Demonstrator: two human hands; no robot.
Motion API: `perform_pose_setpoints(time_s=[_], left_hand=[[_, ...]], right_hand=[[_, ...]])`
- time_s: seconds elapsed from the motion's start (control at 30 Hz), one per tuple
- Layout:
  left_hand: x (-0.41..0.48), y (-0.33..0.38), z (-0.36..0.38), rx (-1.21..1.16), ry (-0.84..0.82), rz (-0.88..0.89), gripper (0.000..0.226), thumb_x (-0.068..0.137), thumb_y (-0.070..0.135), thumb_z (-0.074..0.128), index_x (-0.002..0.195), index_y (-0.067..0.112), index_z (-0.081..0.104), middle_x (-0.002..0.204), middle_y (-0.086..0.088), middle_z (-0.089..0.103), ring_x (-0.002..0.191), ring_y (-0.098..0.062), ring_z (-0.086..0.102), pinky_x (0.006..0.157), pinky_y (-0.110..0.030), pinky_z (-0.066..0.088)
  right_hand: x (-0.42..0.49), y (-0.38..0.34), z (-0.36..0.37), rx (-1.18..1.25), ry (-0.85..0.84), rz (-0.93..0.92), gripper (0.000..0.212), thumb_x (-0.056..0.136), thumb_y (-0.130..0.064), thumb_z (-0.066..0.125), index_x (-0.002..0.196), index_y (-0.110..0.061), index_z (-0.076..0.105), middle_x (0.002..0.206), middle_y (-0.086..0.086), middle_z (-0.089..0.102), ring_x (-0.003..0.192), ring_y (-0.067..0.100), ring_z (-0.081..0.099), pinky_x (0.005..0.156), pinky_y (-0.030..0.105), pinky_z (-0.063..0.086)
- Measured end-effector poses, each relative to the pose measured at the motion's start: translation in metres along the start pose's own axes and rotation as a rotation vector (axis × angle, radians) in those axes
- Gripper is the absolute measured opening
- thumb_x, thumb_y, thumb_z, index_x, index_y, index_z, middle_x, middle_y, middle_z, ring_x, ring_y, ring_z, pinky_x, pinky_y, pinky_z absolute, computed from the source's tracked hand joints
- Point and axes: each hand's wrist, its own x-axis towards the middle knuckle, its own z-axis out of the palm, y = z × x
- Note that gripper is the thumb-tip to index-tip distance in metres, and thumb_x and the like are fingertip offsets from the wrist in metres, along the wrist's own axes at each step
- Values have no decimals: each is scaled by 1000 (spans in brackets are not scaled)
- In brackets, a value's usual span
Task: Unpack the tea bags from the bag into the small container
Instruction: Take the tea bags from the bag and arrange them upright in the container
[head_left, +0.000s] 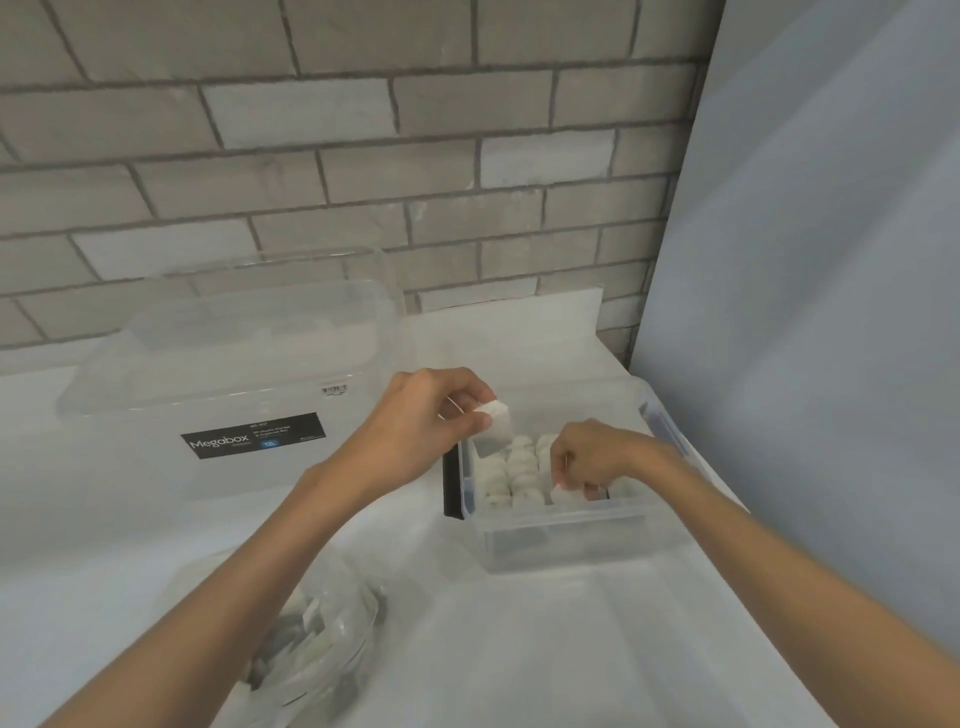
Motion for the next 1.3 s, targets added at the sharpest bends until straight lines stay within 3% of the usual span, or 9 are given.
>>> perform_pose_setpoints(time_s=[0.1,0.23,0.47,0.6,0.77,0.9,1.03,1.17,1.3], left_hand=[[-1,-2,-1,-4,-4,-12,2,86,26,69,87,27,70,79,12,69,77,1,62,68,-13,45],[0,-4,0,-11,-19,-24,2,86,26,70,85,25,71,77,12,69,72,1,62,68,-18,49],[15,6,13,-45,-85,-1,3,86,28,71,84,25,72,77,13,69,71,3,60,63,-8,43],[34,20,32,-43,-152,41,2,85,27,71,86,25,72,81,11,70,81,-4,64,73,-17,50],[55,39,69,-18,-260,92,7,88,22,69,91,17,71,78,8,66,72,1,60,69,-15,49],[68,44,98,45,-358,94,7,88,18,66,93,14,70,82,2,64,79,-12,60,73,-22,48],[77,39,128,146,-480,44,14,87,14,66,99,9,70,95,-6,67,88,-20,63,74,-21,44],[83,26,151,224,-556,-19,17,85,9,66,101,7,69,106,-8,63,81,-20,60,78,-25,48],[88,19,161,295,-535,-35,16,86,7,62,101,9,67,112,-10,63,94,-28,65,81,-31,51]], right_hand=[[13,0,7,-30,-16,31,13,88,-2,58,91,-13,65,99,9,67,60,14,62,62,26,52],[18,-1,11,-26,38,38,21,89,4,52,91,-11,66,91,9,64,59,16,63,56,22,50],[5,8,-1,38,63,-4,32,84,9,45,93,-15,64,95,14,70,67,20,68,58,22,52],[-25,21,-28,144,289,-54,25,88,1,49,100,-13,66,89,4,68,63,10,69,55,16,48],[-68,40,-57,207,591,-41,20,89,-7,53,92,-21,67,84,1,70,66,9,68,73,19,52],[-92,45,-58,132,594,-32,21,90,-9,52,98,-19,69,86,-1,71,79,14,65,86,27,48],[-99,52,-49,137,569,-32,21,90,-11,54,99,-21,70,78,-11,66,77,9,63,80,22,47],[-101,57,-42,175,555,-28,24,90,-9,53,100,-22,70,89,-4,71,79,9,66,80,20,48],[-104,61,-40,206,559,-37,22,90,-10,55,101,-21,71,90,-2,70,78,9,66,82,25,51]])
